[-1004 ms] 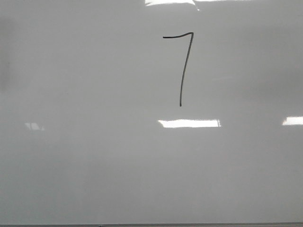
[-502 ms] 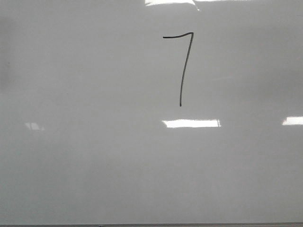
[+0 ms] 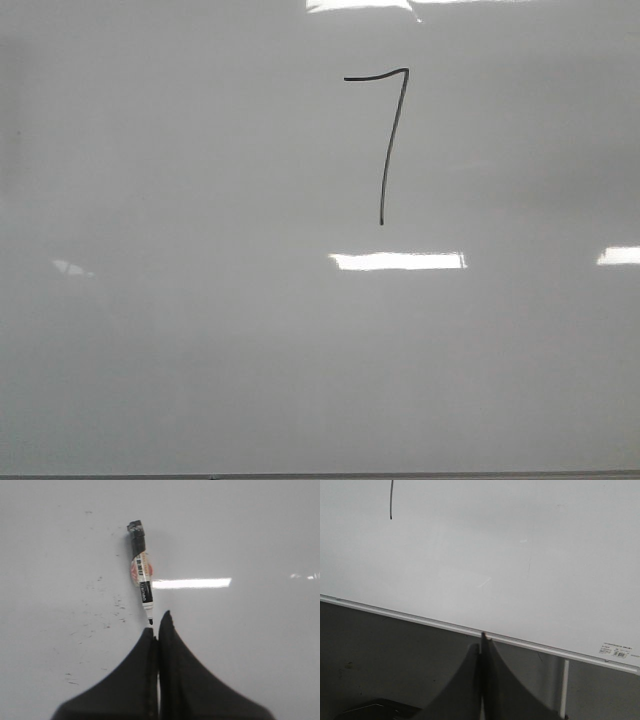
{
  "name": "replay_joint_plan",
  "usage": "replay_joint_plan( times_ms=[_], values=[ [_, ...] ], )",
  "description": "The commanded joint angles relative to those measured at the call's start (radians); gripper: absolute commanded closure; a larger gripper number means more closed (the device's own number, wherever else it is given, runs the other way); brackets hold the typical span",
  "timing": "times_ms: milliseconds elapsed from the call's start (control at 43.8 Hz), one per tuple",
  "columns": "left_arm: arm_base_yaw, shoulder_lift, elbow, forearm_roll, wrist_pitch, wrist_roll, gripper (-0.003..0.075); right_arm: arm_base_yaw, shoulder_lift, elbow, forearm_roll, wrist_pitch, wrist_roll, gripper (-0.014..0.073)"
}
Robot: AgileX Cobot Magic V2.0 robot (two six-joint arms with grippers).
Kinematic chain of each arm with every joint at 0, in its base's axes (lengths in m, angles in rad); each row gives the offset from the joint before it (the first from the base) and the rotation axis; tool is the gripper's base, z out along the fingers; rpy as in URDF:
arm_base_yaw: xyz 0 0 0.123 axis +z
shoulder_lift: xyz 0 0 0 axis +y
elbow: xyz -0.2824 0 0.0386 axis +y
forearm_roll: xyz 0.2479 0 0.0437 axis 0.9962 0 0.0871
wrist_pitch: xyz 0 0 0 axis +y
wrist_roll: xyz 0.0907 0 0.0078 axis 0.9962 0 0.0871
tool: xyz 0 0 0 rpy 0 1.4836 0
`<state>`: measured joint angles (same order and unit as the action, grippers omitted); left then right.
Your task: Write number 7 on whiteboard
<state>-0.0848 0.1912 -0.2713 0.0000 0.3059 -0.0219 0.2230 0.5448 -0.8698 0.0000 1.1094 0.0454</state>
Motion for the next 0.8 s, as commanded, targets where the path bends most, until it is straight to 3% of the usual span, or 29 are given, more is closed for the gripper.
replay_joint_plan(
  times_ms=[0,274,776],
  values=[
    [0.051,-0.104,0.095,-0.048,-0.186,-0.002,0.0741,-0.007,0.004,-0.020,-0.012,-0.066,-0.004,0.0662],
    [0.084,-0.211,0.278,-0.057,-0.316,-0.002,0.0741,-0.007,0.004,-0.020,-0.012,-0.063,-0.004,0.0662],
    [0.084,-0.211,0.281,-0.022,-0.338,-0.002,0.0741,-0.007,0.004,-0.020,-0.012,-0.062,-0.004,0.0662]
  ],
)
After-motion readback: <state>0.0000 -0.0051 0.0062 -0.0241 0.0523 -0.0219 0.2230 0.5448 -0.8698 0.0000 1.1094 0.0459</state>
